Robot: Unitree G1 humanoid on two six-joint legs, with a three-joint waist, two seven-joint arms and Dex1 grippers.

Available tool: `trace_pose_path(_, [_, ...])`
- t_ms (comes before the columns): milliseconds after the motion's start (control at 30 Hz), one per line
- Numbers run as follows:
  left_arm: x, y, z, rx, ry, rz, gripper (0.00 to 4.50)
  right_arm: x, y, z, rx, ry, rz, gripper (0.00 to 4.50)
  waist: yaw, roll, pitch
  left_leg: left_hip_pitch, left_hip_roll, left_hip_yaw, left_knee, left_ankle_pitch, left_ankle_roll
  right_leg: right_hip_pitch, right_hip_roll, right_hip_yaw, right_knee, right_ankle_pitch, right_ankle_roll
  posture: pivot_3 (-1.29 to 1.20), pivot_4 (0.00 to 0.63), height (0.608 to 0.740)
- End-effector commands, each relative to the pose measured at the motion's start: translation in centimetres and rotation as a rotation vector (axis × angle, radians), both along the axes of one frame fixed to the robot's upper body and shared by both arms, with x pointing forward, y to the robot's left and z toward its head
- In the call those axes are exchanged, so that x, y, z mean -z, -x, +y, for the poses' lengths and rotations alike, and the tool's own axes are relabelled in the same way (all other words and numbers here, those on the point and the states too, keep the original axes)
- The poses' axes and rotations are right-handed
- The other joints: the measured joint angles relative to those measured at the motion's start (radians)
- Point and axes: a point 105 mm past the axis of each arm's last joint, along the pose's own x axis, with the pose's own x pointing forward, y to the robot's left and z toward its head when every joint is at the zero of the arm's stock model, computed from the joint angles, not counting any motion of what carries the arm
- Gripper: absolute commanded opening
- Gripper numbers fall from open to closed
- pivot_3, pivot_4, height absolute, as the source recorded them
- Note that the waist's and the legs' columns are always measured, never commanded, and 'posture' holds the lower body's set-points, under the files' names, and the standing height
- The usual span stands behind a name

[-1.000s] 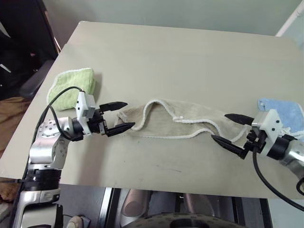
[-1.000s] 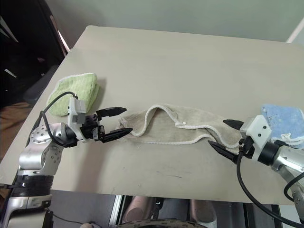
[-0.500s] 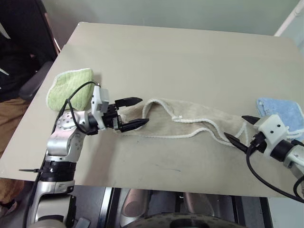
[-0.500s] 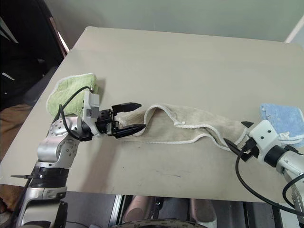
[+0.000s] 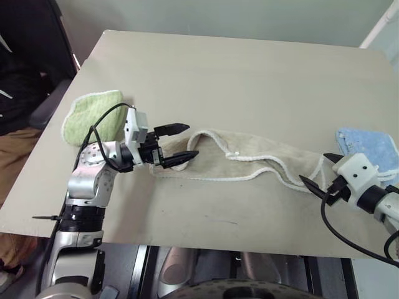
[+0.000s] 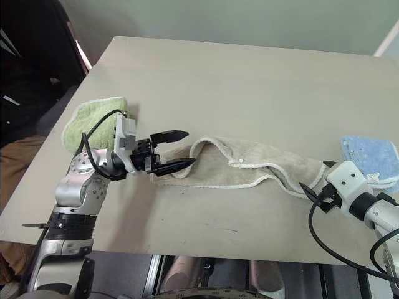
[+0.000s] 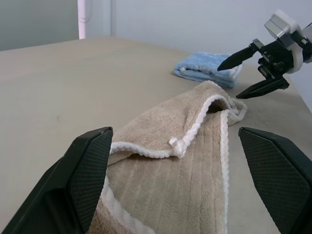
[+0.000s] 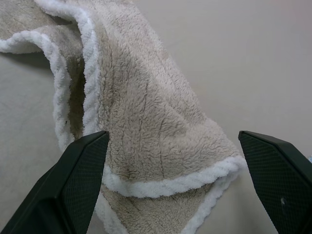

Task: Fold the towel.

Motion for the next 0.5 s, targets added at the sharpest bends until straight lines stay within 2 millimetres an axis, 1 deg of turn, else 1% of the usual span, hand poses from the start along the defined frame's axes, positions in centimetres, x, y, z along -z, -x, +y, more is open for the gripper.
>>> trace_pose_path(33, [-0.8, 0.3, -0.4, 0.008, 0.008, -0.042, 4.47, -0.2, 0.3, 1.1, -0.039, -0.006, -0.011, 4.5, 0.0, 0.0, 0.0, 0.0, 0.0, 0.0, 0.0, 0.0, 0.0, 0.0, 0.0, 0.0, 0.0, 0.0, 0.0, 0.0, 0.15, 0.74])
trace_pose_path(133, [-0.9, 0.4, -0.5, 0.01, 0.013, -0.039, 4.47, 0.2, 0.4, 1.7, -0.054, -0.015, 0.003, 4.5, 0.0, 0.0, 0.0, 0.0, 0.0, 0.0, 0.0, 0.0, 0.0, 0.0, 0.0, 0.0, 0.0, 0.0, 0.0, 0.0, 0.15, 0.74])
trace_pose_path(267, [-0.9, 0.4, -0.4, 0.006, 0.015, -0.034, 4.47, 0.3, 0.3, 2.1, -0.057, -0.032, 0.002, 4.5, 0.0, 0.0, 0.0, 0.0, 0.0, 0.0, 0.0, 0.0, 0.0, 0.0, 0.0, 0.0, 0.0, -0.001, 0.001, 0.0, 0.15, 0.74])
trace_pose_path(433, [-0.7, 0.5, -0.3, 0.01, 0.006, -0.029, 4.47, 1.0, 0.2, 2.0, -0.05, -0.014, 0.012, 4.5, 0.0, 0.0, 0.0, 0.0, 0.0, 0.0, 0.0, 0.0, 0.0, 0.0, 0.0, 0.0, 0.0, 0.0, 0.001, 0.0, 0.15, 0.74])
trace_pose_path(500, [-0.6, 0.7, -0.4, 0.012, 0.009, -0.028, 4.47, 1.3, -0.4, 1.5, -0.021, -0.008, 0.003, 4.5, 0.0, 0.0, 0.0, 0.0, 0.0, 0.0, 0.0, 0.0, 0.0, 0.0, 0.0, 0.0, 0.0, 0.0, 0.0, 0.0, 0.15, 0.74])
